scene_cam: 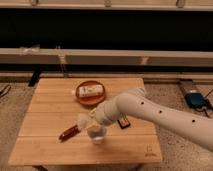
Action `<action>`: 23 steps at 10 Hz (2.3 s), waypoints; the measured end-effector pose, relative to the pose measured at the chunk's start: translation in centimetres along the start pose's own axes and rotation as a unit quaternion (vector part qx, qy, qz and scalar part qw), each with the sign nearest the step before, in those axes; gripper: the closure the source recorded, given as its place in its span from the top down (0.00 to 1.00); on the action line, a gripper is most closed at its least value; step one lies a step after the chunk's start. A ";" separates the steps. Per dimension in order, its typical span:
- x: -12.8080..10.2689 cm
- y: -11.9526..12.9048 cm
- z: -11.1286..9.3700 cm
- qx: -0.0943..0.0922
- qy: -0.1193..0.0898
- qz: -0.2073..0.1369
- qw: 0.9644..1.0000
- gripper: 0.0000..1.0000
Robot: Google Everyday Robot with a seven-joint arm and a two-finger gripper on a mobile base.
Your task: Place the white sponge in the ceramic cup
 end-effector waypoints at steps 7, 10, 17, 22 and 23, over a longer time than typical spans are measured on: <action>-1.5 -1.1 2.0 0.015 0.019 0.021 0.999 0.10; -2.2 -0.9 2.5 0.013 0.020 0.033 0.999 0.39; -3.1 -0.5 2.7 0.010 0.020 0.051 0.998 0.80; -3.7 -0.3 2.5 0.004 0.021 0.062 0.998 0.80; -3.8 -0.2 2.4 0.003 0.021 0.063 0.998 0.80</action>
